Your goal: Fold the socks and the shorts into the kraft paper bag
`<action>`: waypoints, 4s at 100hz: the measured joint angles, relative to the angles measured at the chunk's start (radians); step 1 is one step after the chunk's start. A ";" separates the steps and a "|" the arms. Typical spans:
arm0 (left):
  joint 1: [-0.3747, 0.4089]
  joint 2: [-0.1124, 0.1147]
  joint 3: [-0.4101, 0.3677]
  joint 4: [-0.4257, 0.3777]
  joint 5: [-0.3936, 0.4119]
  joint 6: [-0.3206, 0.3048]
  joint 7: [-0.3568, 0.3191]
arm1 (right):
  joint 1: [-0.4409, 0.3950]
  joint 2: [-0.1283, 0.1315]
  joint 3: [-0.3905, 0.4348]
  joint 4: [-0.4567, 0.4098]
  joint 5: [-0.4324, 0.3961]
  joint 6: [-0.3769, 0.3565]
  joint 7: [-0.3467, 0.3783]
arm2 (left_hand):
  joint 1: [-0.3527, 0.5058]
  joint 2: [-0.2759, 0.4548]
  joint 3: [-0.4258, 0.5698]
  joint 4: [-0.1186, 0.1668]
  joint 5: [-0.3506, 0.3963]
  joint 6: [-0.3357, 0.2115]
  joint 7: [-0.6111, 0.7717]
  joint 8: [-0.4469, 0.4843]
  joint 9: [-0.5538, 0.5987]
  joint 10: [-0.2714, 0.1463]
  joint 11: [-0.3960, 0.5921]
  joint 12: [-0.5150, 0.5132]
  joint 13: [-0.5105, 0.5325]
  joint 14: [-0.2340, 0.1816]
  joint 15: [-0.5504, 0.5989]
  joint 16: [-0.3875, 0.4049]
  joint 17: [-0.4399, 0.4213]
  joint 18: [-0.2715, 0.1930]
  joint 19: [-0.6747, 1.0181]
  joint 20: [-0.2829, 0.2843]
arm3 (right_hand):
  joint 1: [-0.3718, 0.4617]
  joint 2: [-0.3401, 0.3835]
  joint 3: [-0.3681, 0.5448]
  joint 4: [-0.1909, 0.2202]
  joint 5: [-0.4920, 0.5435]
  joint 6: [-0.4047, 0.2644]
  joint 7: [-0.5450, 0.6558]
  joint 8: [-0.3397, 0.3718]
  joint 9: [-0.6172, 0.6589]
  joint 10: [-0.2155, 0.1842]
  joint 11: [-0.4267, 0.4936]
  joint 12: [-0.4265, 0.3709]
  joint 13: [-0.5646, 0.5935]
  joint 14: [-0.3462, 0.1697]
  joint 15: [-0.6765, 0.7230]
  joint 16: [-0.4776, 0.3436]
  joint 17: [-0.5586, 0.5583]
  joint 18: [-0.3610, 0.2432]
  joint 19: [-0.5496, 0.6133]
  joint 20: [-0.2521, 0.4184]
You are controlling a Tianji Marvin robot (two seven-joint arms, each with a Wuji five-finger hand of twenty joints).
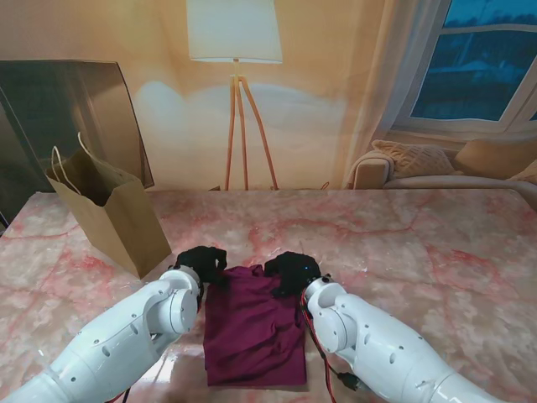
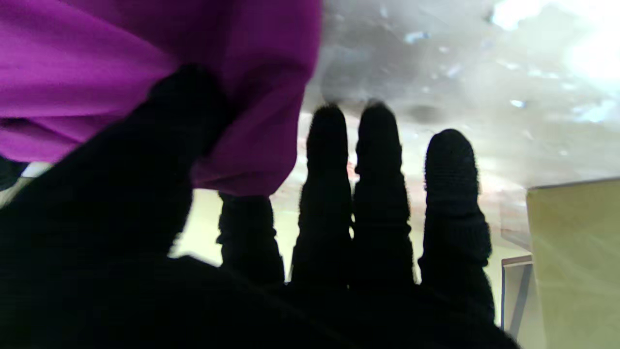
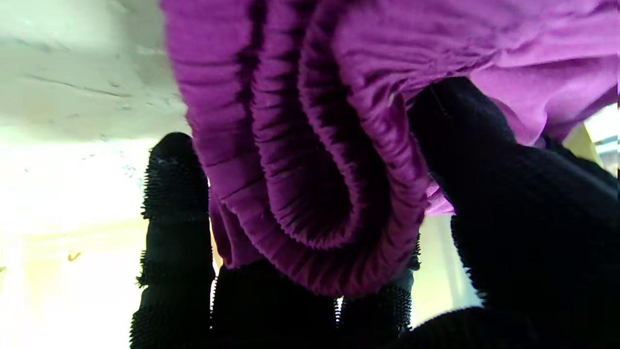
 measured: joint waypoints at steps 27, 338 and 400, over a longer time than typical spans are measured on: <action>0.008 -0.017 0.002 0.003 -0.047 0.022 -0.031 | -0.041 -0.022 0.051 0.006 0.050 -0.054 -0.095 | 0.133 -0.036 -0.039 -0.045 -0.185 0.304 -0.498 -0.390 0.179 -0.108 -0.014 0.449 0.133 -0.044 0.252 0.138 0.056 -0.016 0.074 -0.039 | 0.074 -0.093 0.030 -0.002 0.103 -0.008 0.044 0.097 0.256 -0.064 0.194 0.165 0.281 0.011 0.286 0.167 0.200 -0.011 0.201 -0.019; 0.375 0.088 -0.316 -0.135 0.513 -0.514 0.340 | -0.209 0.136 0.083 -0.102 -0.513 -0.185 -0.509 | 0.066 -0.032 -0.025 -0.071 0.165 -0.009 -0.398 -0.771 0.011 -0.089 0.043 0.273 -0.128 -0.002 0.053 0.126 -0.256 0.024 -0.200 -0.004 | -0.024 0.089 -0.033 0.008 -0.055 -0.024 -0.067 -0.483 0.023 -0.153 0.126 0.173 -0.077 -0.064 0.212 0.197 -0.188 -0.065 0.062 0.079; 0.551 0.100 -0.514 -0.321 0.488 -0.646 0.173 | -0.461 0.169 0.345 -0.357 -0.588 -0.315 -0.401 | -0.146 0.071 0.050 -0.045 0.118 0.066 -0.576 -0.662 -0.224 -0.039 -0.139 -0.064 -0.343 0.003 -0.180 -0.046 -0.398 0.014 -0.407 -0.004 | -0.320 0.264 -0.074 0.106 -0.054 0.053 -0.222 -0.333 -0.038 -0.141 -0.021 0.078 -0.171 -0.061 0.000 0.073 -0.331 -0.029 -0.178 0.079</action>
